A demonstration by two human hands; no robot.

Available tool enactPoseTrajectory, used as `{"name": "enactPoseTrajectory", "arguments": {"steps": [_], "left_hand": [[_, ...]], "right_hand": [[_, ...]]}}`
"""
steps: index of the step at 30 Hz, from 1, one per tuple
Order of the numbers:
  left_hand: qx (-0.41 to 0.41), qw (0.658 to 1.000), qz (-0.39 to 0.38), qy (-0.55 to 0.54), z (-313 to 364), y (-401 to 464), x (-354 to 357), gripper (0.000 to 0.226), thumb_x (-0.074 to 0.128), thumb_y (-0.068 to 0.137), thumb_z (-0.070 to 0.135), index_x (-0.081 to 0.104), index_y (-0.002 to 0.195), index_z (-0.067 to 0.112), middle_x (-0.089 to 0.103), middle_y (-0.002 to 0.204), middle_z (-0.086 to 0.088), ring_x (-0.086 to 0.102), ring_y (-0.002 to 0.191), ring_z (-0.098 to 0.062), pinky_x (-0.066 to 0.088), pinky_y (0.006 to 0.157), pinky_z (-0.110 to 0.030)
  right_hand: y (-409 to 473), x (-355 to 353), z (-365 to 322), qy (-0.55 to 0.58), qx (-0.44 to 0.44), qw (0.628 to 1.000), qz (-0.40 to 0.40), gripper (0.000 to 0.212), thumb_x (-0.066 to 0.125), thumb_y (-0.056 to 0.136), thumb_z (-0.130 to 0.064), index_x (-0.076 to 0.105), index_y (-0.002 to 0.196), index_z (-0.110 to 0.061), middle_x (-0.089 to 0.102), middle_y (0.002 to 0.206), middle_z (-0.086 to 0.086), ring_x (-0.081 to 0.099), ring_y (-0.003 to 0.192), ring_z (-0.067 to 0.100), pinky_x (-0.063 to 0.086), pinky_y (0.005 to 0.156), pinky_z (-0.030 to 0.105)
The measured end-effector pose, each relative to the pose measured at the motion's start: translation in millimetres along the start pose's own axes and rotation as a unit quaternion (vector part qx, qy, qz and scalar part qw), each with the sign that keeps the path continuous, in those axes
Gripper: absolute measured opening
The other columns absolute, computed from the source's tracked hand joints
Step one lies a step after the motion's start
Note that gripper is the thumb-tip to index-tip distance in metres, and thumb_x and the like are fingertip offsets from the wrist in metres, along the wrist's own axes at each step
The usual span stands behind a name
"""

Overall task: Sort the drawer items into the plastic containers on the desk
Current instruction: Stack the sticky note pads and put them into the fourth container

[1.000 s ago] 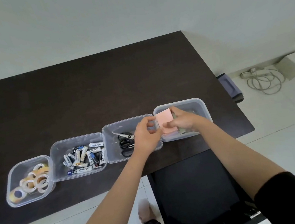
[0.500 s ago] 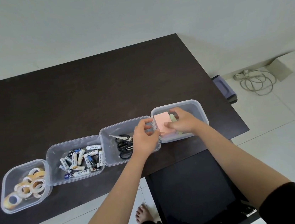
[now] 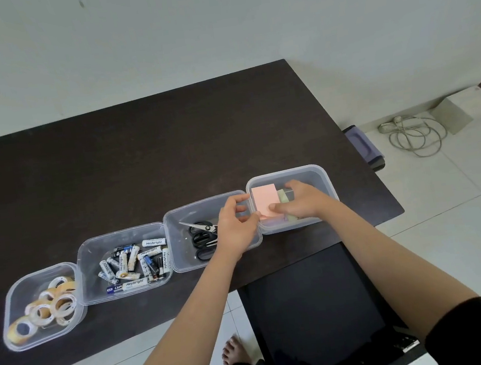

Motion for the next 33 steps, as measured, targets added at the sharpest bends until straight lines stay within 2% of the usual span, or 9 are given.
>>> {"name": "enactPoseTrajectory", "arguments": {"steps": [5, 7, 11, 16, 19, 22, 26, 29, 33], "left_hand": [[0.010, 1.000, 0.007, 0.004, 2, -1, 0, 0.037, 0.066, 0.085, 0.013, 0.052, 0.116, 0.027, 0.052, 0.116, -0.004, 0.055, 0.082, -0.005, 0.056, 0.085, -0.044], [0.011, 1.000, 0.005, 0.005, 2, -2, 0, 0.037, 0.066, 0.085, 0.013, 0.052, 0.116, 0.027, 0.052, 0.116, -0.005, 0.054, 0.083, -0.005, 0.056, 0.085, -0.044], [0.004, 1.000, 0.000, 0.004, 2, -2, 1, 0.037, 0.066, 0.085, 0.015, 0.051, 0.116, 0.030, 0.052, 0.118, -0.003, 0.054, 0.084, -0.005, 0.057, 0.085, -0.044], [-0.003, 1.000, -0.006, 0.004, 2, -2, 1, 0.039, 0.067, 0.084, 0.014, 0.051, 0.117, 0.028, 0.051, 0.118, -0.003, 0.057, 0.090, -0.012, 0.057, 0.084, -0.043], [-0.007, 1.000, -0.005, 0.005, 3, -2, 1, 0.039, 0.067, 0.084, 0.014, 0.050, 0.116, 0.029, 0.051, 0.119, -0.003, 0.057, 0.093, -0.014, 0.058, 0.084, -0.043], [-0.010, 1.000, -0.009, 0.003, 3, -3, 2, 0.040, 0.067, 0.084, 0.014, 0.050, 0.117, 0.029, 0.050, 0.121, -0.003, 0.056, 0.097, -0.014, 0.057, 0.085, -0.043], [-0.009, 1.000, -0.010, -0.002, 3, -1, 1, 0.040, 0.067, 0.084, 0.013, 0.050, 0.117, 0.028, 0.051, 0.120, -0.003, 0.056, 0.099, -0.016, 0.057, 0.086, -0.044], [-0.005, 1.000, -0.010, 0.002, 1, 0, 2, 0.038, 0.067, 0.084, 0.014, 0.050, 0.112, 0.033, 0.051, 0.119, -0.004, 0.056, 0.096, -0.015, 0.056, 0.087, -0.044], [-0.009, 1.000, -0.006, -0.004, 0, 0, 0, 0.039, 0.067, 0.082, 0.013, 0.049, 0.106, 0.038, 0.051, 0.116, -0.003, 0.056, 0.097, -0.016, 0.055, 0.087, -0.045]], "right_hand": [[-4, 9, -3, -0.062, -0.014, 0.998, -0.023, 0.068, 0.060, 0.082, -0.052, 0.038, 0.135, -0.015, 0.054, 0.133, 0.003, 0.052, 0.117, 0.024, 0.043, 0.095, 0.036], [-4, 7, -1, -0.043, -0.009, 0.999, -0.026, 0.067, 0.058, 0.085, -0.051, 0.038, 0.137, -0.015, 0.051, 0.136, 0.003, 0.050, 0.120, 0.024, 0.043, 0.098, 0.037], [-3, -4, 1, 0.014, -0.004, 1.000, 0.018, 0.062, 0.058, 0.089, -0.041, 0.037, 0.140, -0.013, 0.046, 0.142, 0.004, 0.046, 0.127, 0.024, 0.042, 0.100, 0.036], [1, 3, -3, 0.066, -0.005, 0.998, 0.000, 0.048, 0.053, 0.093, -0.028, 0.041, 0.138, -0.016, 0.047, 0.142, 0.002, 0.046, 0.127, 0.022, 0.042, 0.103, 0.038], [-1, 7, -2, 0.070, -0.007, 0.998, 0.006, 0.048, 0.053, 0.093, -0.023, 0.039, 0.139, -0.019, 0.045, 0.142, -0.001, 0.043, 0.129, 0.021, 0.039, 0.105, 0.037], [-3, 3, 2, 0.119, -0.002, 0.993, 0.005, 0.050, 0.051, 0.094, -0.018, 0.036, 0.141, -0.018, 0.043, 0.144, 0.000, 0.041, 0.131, 0.021, 0.037, 0.101, 0.033], [-7, -15, 1, 0.149, -0.012, 0.982, 0.113, 0.038, 0.047, 0.092, -0.013, 0.051, 0.130, -0.014, 0.055, 0.129, 0.002, 0.050, 0.110, 0.015, 0.040, 0.089, 0.025], [-10, -7, -10, 0.089, -0.036, 0.990, 0.100, 0.031, 0.055, 0.090, -0.017, 0.058, 0.121, -0.013, 0.062, 0.116, 0.002, 0.057, 0.100, 0.017, 0.046, 0.082, 0.028], [-15, -4, -21, 0.011, -0.058, 0.992, 0.112, 0.026, 0.061, 0.086, -0.019, 0.065, 0.111, -0.012, 0.068, 0.108, 0.003, 0.062, 0.098, 0.020, 0.045, 0.080, 0.027]]}}
Point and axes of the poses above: each hand's wrist, its own y-axis towards the middle knuckle, its own x-axis out of the palm, z = x × y, the point moved 8 cm from there along y, towards the middle knuckle
